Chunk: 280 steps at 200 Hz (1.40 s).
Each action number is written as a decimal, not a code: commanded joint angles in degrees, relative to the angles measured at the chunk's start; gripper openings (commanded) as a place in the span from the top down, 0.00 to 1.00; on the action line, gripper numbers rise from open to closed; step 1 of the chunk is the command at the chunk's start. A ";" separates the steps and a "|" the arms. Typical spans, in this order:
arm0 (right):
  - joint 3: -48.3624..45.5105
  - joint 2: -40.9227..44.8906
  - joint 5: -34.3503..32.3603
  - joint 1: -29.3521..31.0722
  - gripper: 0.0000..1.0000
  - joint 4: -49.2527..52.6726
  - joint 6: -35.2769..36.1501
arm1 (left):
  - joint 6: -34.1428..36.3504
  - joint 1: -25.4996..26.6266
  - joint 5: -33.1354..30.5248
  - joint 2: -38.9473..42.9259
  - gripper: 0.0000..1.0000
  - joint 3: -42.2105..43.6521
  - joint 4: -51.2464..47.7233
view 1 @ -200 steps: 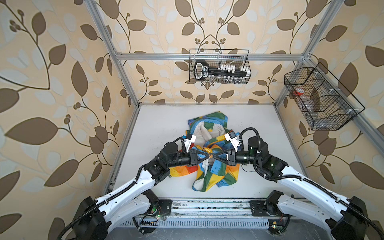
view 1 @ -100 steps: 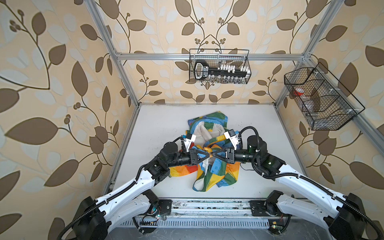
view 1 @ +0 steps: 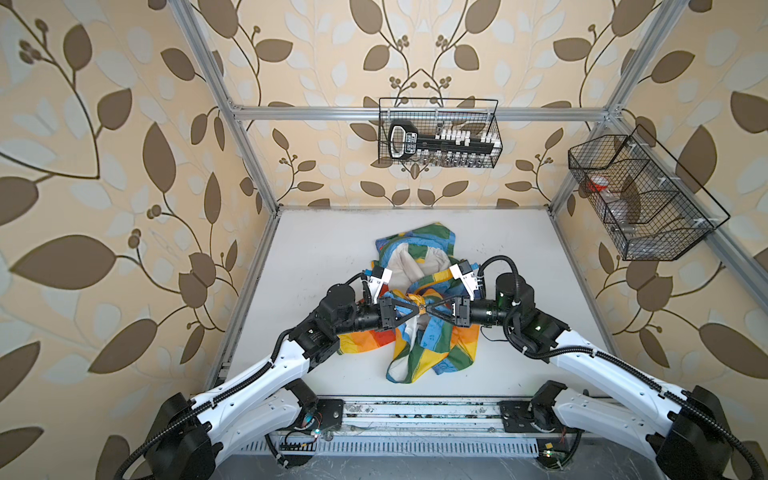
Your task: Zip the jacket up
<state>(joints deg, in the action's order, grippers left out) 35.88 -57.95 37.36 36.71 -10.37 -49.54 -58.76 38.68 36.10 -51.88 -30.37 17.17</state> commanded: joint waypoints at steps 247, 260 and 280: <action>-6.53 -0.38 3.47 1.01 0.81 3.97 3.19 | 3.92 0.27 7.51 -4.23 1.00 -1.24 -10.05; -8.14 -0.95 4.31 1.08 0.81 1.99 2.09 | 3.92 0.26 7.85 -4.46 1.00 -0.33 -9.96; -9.45 -1.62 4.82 1.61 0.80 1.08 1.59 | 4.01 0.28 8.10 -4.31 1.00 0.33 -10.09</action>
<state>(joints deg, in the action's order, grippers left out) 27.75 -59.02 39.92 37.63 -5.65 -46.52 -56.64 38.68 41.87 -56.53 -30.61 7.05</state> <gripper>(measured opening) 0.193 0.048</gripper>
